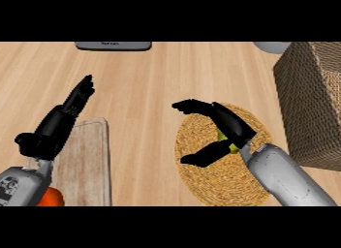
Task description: Pick the pear from the placemat and place it in the basket
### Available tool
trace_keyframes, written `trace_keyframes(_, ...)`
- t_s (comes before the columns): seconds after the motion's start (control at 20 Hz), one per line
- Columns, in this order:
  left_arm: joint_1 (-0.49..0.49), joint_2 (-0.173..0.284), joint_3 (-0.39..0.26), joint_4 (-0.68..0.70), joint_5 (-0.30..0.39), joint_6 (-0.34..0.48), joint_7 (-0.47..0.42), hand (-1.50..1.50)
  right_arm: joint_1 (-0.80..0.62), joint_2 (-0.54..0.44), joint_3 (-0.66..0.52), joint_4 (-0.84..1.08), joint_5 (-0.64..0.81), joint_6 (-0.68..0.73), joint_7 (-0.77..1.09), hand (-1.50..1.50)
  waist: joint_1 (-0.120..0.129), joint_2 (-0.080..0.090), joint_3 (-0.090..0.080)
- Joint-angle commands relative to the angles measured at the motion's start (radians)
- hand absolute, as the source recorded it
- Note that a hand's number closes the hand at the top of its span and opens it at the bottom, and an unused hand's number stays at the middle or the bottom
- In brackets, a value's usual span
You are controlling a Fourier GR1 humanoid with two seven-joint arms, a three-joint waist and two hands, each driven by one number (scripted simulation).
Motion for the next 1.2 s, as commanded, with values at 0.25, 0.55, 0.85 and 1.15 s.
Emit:
trace_keyframes(0.25, 0.0, 0.012, 0.025, -0.005, 0.018, -0.034, 0.008, 0.0, -0.377, -0.207, -0.025, 0.049, 0.216, 0.09, 0.34, -1.5, -0.004, -0.007, -0.002)
trace_keyframes(0.55, -0.005, 0.024, 0.04, -0.013, 0.034, -0.063, 0.007, 0.0, -0.544, -0.284, 0.03, 0.153, 0.068, 0.556, 0.46, -1.5, 0.011, -0.001, -0.003)
trace_keyframes(0.85, 0.03, -0.003, 0.042, -0.014, 0.011, -0.05, 0.003, 0.0, -0.644, -0.269, -0.05, 0.265, -0.091, 0.82, 0.557, -1.5, -0.007, -0.002, 0.0)
trace_keyframes(1.15, 0.002, -0.008, 0.082, -0.021, 0.008, -0.082, 0.034, 0.0, -0.648, -0.308, -0.14, 0.325, -0.08, 0.923, 0.546, -1.5, -0.014, -0.001, 0.0)
